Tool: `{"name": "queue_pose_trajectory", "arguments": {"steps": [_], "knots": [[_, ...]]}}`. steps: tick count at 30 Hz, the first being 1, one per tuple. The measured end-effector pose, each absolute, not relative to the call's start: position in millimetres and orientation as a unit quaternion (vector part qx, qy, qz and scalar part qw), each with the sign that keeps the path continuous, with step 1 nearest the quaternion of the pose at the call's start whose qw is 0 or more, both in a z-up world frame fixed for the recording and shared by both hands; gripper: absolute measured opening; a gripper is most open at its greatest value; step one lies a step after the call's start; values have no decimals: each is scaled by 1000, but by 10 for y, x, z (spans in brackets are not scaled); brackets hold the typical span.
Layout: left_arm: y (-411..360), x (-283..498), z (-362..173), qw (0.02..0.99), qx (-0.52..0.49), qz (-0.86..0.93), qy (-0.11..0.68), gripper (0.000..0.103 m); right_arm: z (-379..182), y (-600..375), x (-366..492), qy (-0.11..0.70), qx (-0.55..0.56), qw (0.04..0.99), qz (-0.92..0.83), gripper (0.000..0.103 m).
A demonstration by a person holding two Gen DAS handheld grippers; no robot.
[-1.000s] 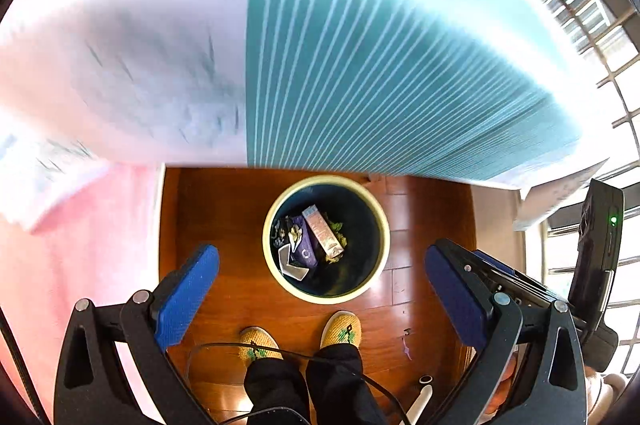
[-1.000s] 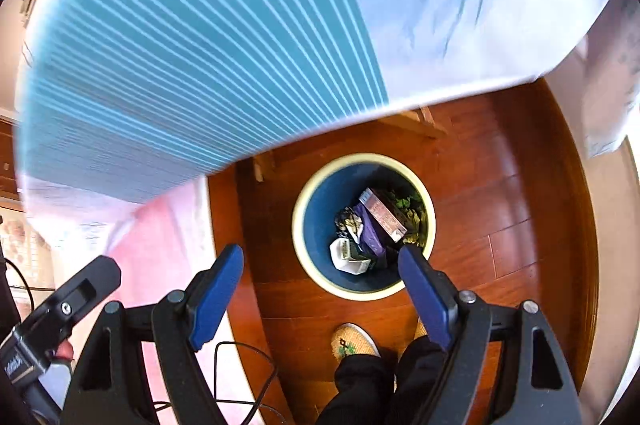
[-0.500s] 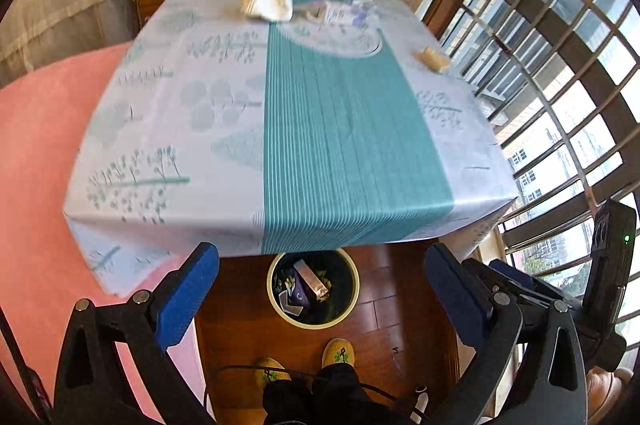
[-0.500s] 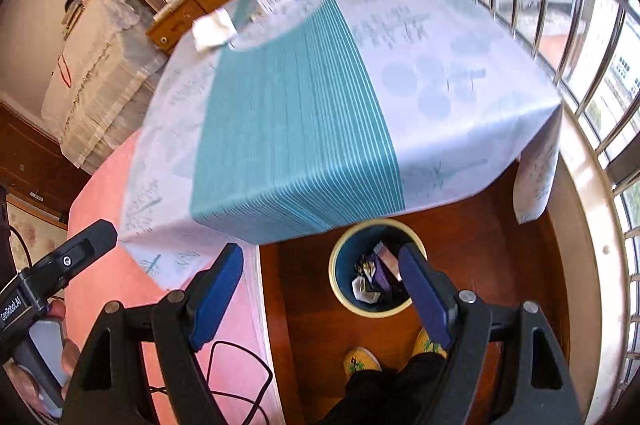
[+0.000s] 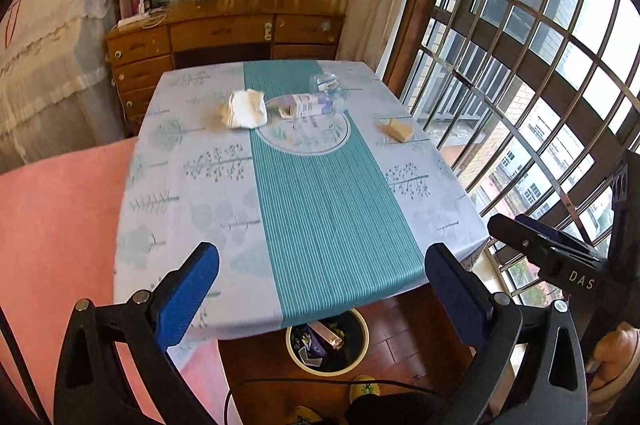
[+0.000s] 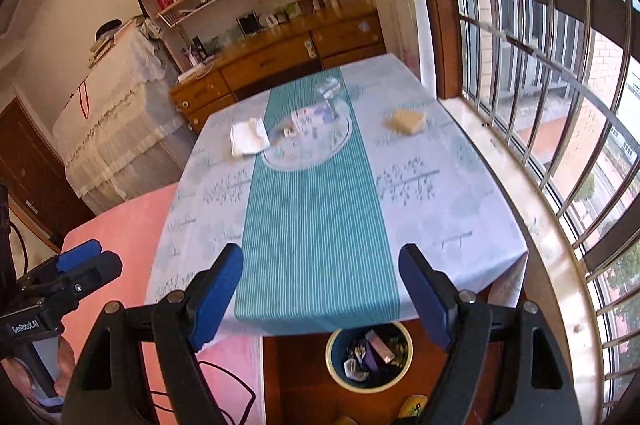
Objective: Collect trash
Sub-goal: 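Raise both tools back toward the table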
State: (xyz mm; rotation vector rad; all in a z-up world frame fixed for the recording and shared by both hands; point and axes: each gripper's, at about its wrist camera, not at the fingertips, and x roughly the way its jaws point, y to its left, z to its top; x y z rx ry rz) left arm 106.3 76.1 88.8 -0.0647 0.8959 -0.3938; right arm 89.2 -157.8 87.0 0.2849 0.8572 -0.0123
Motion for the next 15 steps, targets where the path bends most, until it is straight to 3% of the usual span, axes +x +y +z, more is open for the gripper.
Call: {"name": "queue_pose_trajectory", "arguments": {"steps": [8,15], "knots": [[488,1567,1035,887,-4,-192,421,102,877,-1900,1444,414,102,904,-2,80],[-44,2449,795,880,31,-157,448,102,542,-2486,2365,454,87,886,28,80]]}}
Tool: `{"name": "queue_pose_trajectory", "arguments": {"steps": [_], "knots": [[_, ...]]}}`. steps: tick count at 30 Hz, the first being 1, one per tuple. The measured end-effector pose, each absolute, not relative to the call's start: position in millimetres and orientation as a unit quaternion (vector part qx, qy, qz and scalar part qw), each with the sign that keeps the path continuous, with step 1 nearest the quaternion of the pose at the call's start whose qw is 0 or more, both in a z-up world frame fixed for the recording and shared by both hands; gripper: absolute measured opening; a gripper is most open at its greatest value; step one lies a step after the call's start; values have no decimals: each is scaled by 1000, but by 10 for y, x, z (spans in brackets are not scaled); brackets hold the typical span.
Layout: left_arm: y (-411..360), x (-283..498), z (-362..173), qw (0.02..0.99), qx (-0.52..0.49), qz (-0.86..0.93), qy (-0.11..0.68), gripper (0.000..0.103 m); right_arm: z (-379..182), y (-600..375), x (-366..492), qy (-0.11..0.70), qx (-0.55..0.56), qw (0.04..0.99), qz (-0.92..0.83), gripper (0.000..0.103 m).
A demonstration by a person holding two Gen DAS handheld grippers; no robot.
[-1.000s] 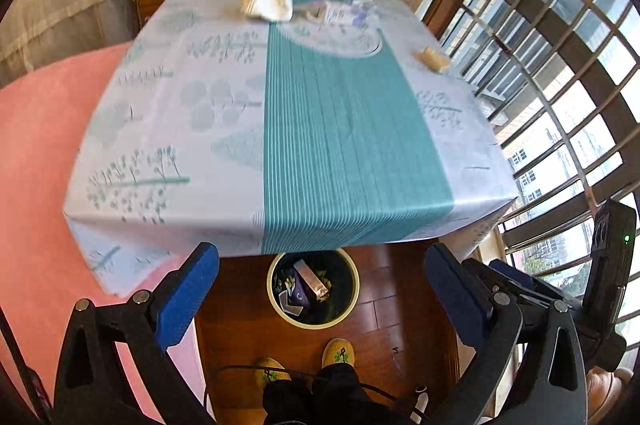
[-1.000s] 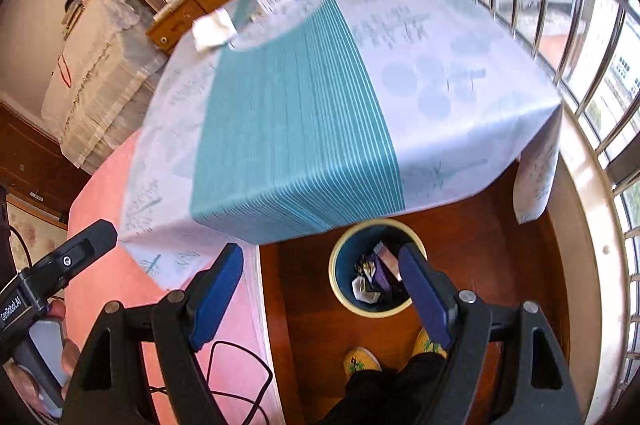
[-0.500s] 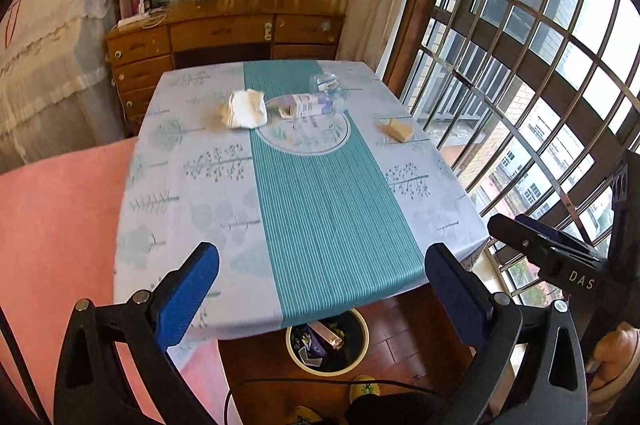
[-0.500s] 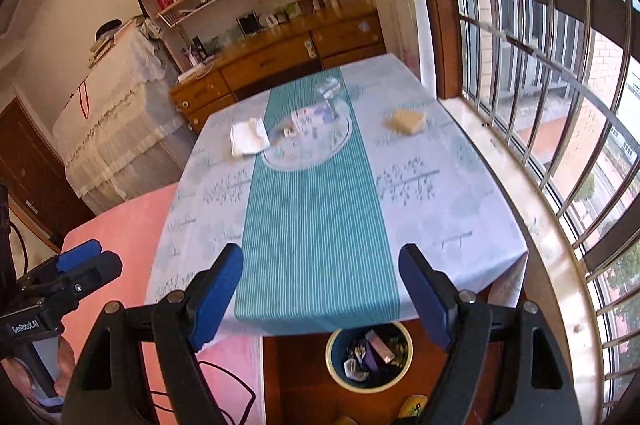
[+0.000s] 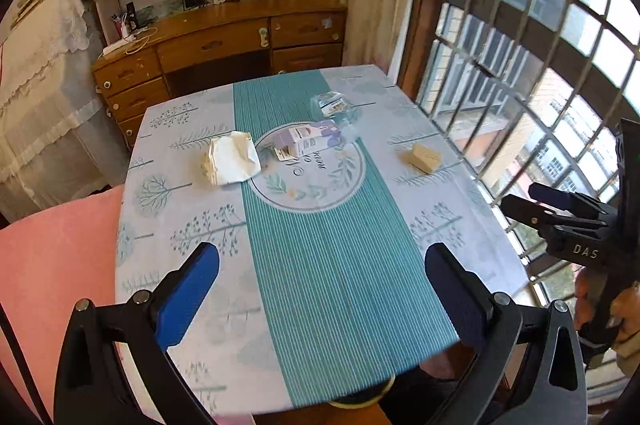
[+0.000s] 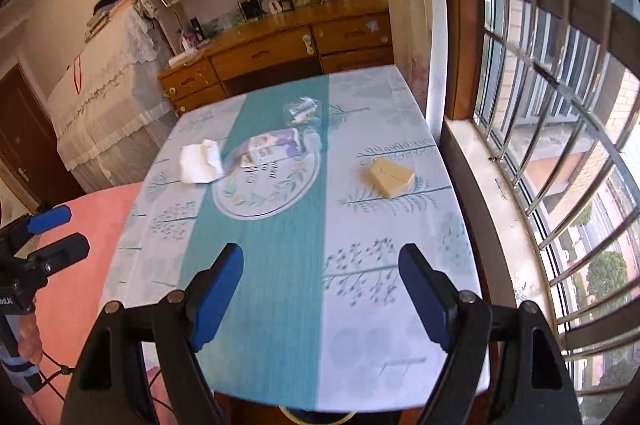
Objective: Collect trash
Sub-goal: 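Raise both tools back toward the table, then grasp the lavender carton with the left tool while the right tool grasps the cream paper box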
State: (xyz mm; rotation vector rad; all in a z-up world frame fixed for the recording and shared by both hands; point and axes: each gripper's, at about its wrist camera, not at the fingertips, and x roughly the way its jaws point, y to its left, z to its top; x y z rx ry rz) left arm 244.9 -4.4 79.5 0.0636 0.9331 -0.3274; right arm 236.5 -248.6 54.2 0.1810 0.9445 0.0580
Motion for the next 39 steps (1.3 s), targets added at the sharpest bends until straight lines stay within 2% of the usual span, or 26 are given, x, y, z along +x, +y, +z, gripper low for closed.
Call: {"name": "queue_pose_trajectory", "arguments": {"steps": [10,20,25,32,39], "knots": [[-730,3884,242,859,27,-114,499,102,-480,-3162,3541,548,168,819,33,80],[-727,4345,-172,837,3,-66,543,102,-887,-3207,4075,568,206,797,4,81],[-662,4482,-230,835,-6,-52,548,102,-907,-3089,4337,560,179,809,-15,82],[-689,4742,-273,832,1,-60,551,102,-938,-2768,4452,552,53,832,10,82],[-935,5042,-468,818,75,-99,562,102,-923,-2821,4364,542,16,836,79,82]]}}
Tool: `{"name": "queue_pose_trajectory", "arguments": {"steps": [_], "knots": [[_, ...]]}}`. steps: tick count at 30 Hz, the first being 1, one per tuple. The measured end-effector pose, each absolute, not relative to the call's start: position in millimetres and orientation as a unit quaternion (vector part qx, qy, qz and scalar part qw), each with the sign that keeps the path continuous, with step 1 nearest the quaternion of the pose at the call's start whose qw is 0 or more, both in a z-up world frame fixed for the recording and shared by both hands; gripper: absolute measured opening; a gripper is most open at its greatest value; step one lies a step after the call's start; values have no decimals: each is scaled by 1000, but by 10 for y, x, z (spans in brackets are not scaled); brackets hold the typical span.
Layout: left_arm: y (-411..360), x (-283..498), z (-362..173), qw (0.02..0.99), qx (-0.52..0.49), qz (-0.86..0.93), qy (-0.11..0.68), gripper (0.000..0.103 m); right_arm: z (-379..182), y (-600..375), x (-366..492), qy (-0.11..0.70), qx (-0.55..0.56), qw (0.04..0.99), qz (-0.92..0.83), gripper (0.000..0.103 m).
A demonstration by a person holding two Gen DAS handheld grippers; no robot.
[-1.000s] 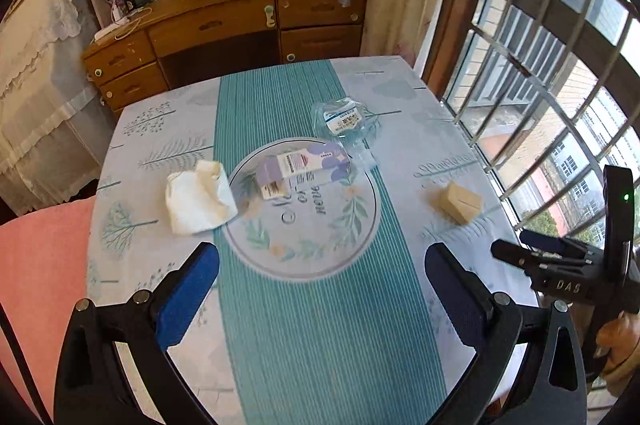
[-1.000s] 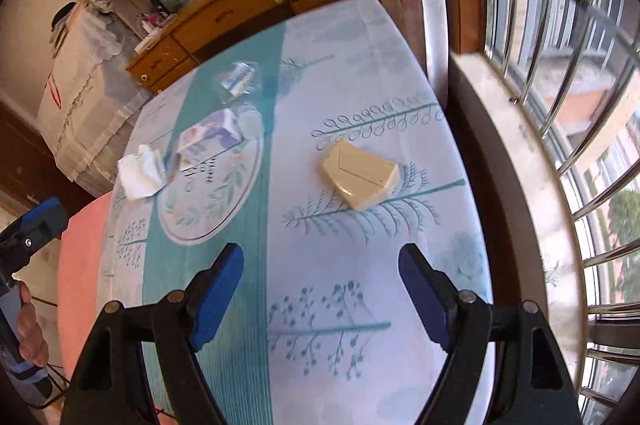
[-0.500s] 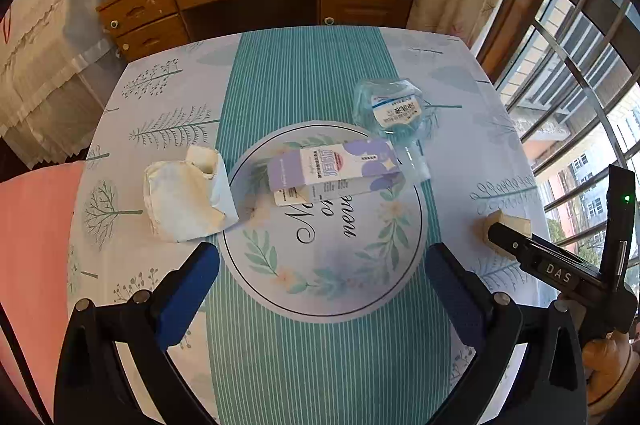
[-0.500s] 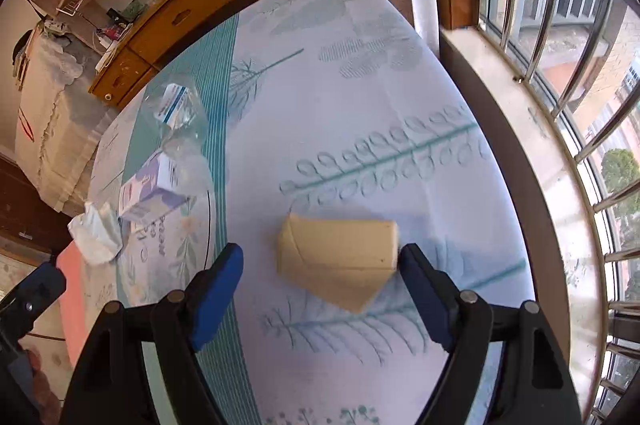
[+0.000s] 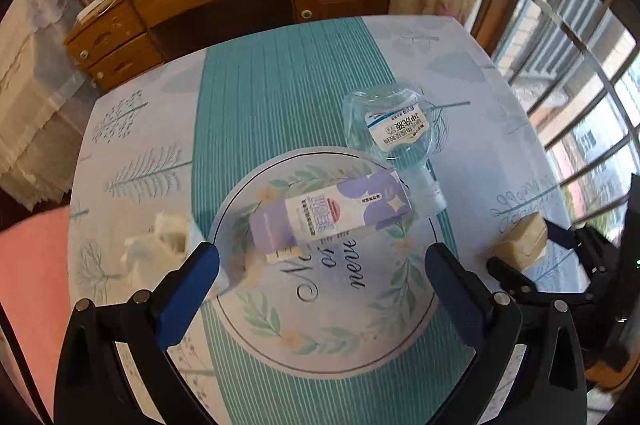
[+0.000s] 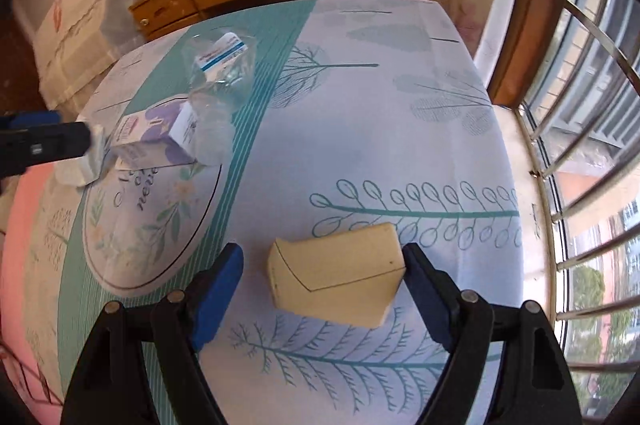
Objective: Collect trash
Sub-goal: 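Grasp the lavender carton with the left tool while the right tool grasps the cream paper box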
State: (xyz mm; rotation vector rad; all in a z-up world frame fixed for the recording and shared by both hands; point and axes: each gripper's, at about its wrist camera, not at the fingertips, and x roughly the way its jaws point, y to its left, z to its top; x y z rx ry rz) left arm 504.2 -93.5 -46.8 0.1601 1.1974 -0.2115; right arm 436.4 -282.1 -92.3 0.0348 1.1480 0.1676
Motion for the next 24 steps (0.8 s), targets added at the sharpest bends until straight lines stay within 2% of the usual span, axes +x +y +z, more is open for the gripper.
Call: {"name": "queue_pose_trajectory", "arguments": {"steps": [6,10,12,13,16,19,21,24], "knots": [[-1131,5265,-741,792,138,-138,579,102,-914,-2954,4342,532,40,836,127,82],[-1204,5355,-894,777,157,-152,590,102,-923,-2923,4296,523,17,841,136,80],[-1223,5372,-941,773,162,-154,593,102,-927,-2897,4289,519,4,845,133,74],[-1236,5385,-962,771,165,-156,595,101,-926,-2895,4296,516,-2,847,129,66],[-1267,5414,-1018,766,180,-159,596,99,-912,-2951,4340,516,6,846,133,63],[-1284,5441,-1065,760,187,-161,601,92,-907,-2977,4390,520,8,842,145,63],[-1285,5455,-1091,756,186,-164,606,82,-907,-2983,4392,521,7,840,149,63],[-1298,5453,-1119,753,185,-159,611,60,-906,-3002,4384,523,14,840,147,63]]}}
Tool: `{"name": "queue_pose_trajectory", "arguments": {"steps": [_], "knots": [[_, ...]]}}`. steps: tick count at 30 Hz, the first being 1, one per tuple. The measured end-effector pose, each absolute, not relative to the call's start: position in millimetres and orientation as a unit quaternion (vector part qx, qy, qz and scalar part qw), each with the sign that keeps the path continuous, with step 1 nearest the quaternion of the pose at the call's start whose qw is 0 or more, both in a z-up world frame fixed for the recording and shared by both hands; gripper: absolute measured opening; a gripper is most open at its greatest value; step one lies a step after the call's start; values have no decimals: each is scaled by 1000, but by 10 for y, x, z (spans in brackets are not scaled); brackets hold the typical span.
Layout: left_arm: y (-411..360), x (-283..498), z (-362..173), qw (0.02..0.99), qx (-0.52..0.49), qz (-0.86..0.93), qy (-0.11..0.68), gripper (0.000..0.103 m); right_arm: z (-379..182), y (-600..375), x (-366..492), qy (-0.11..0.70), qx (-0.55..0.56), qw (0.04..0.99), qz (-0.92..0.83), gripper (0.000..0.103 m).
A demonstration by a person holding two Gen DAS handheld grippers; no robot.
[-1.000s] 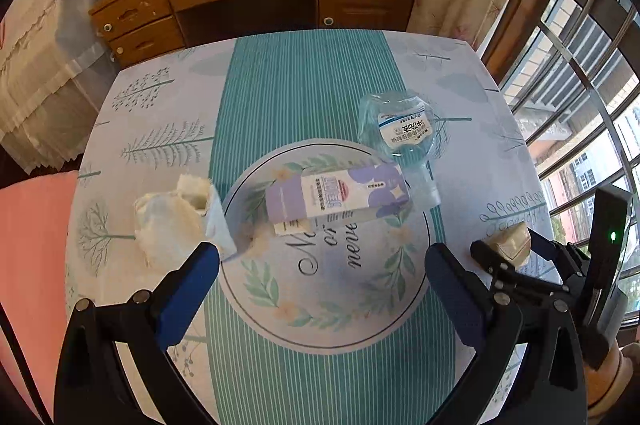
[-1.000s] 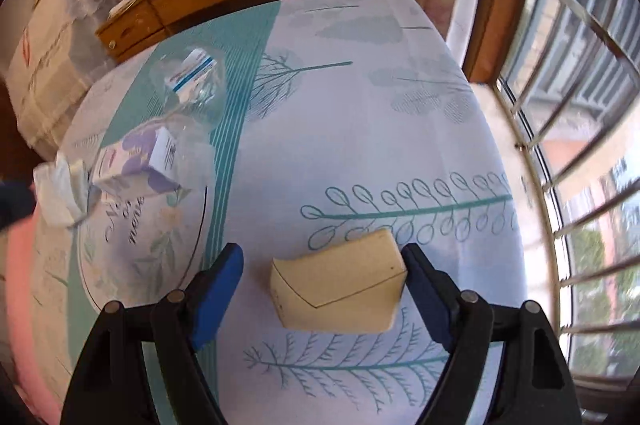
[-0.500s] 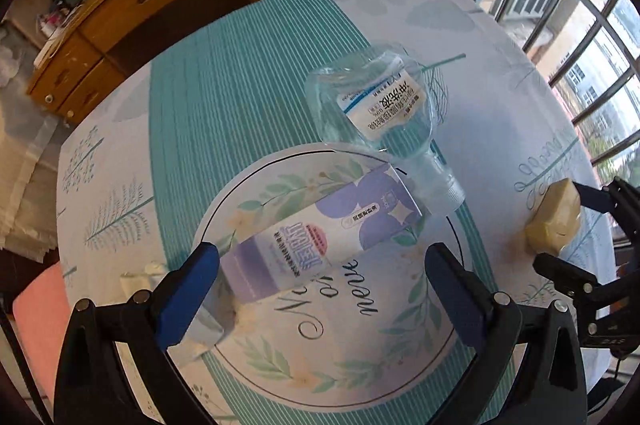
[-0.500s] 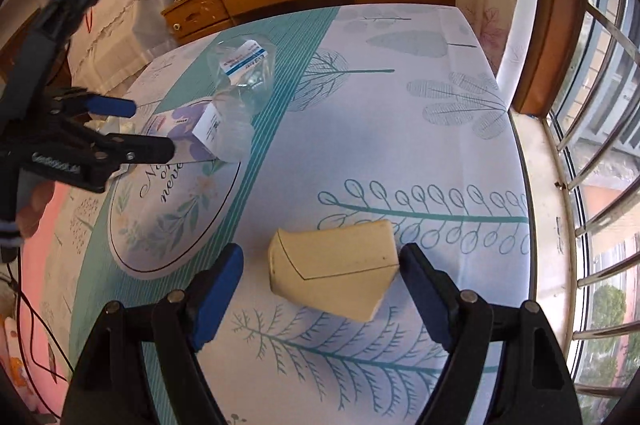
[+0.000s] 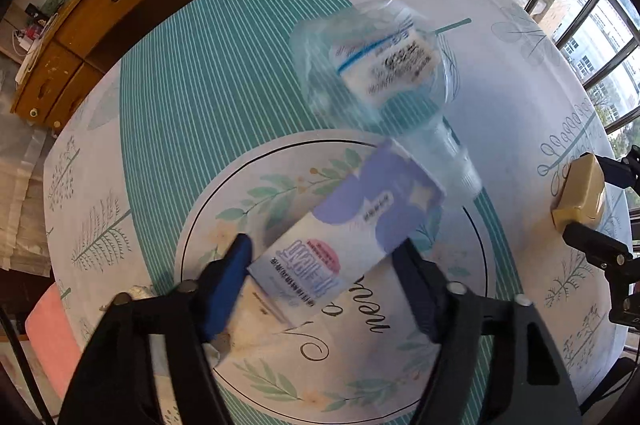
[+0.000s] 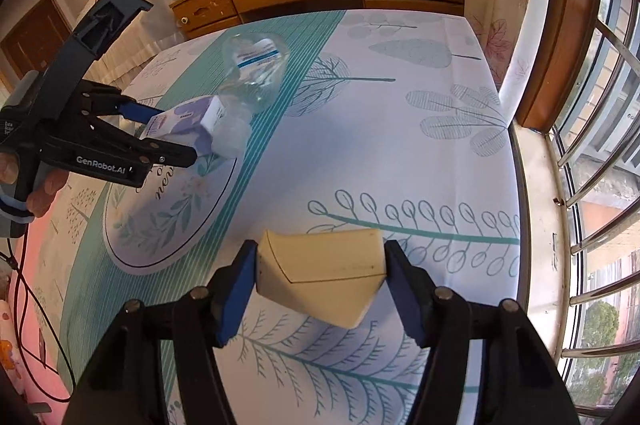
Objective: Collect trash
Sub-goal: 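Grasp the lavender carton with the left tool while the right tool grasps the cream paper box, then carry the lavender carton and cream box down toward the bin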
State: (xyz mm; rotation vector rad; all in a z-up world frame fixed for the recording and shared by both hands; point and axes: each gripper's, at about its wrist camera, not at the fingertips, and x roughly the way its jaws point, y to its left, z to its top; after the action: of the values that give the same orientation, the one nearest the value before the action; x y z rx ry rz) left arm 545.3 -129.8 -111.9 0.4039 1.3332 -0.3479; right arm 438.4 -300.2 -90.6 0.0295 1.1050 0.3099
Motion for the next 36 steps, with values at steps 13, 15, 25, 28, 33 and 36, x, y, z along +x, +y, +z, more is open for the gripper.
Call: {"name": "queue_pose_trajectory", "arguments": {"steps": [13,15,25,28,33,36], "knots": [[-1214,4963,-880,769,104,-160,610,36,-868,-3029,4162,539,55,831,127,63],[-1178,4801,-807,772,91,-158,609,36,-837,-2990,4101,539,54,831,128,63],[-817,3844,-340,794,9,-146,590,36,-514,-2648,3486,526,53,840,125,63],[-703,3458,-198,803,4,-151,577,36,-382,-2482,3185,518,54,846,119,63],[-413,2706,22,812,-6,-169,559,36,-158,-2146,2578,505,65,854,108,63],[-220,2304,106,814,-18,-185,550,36,-23,-1900,2156,496,67,860,99,63]]}}
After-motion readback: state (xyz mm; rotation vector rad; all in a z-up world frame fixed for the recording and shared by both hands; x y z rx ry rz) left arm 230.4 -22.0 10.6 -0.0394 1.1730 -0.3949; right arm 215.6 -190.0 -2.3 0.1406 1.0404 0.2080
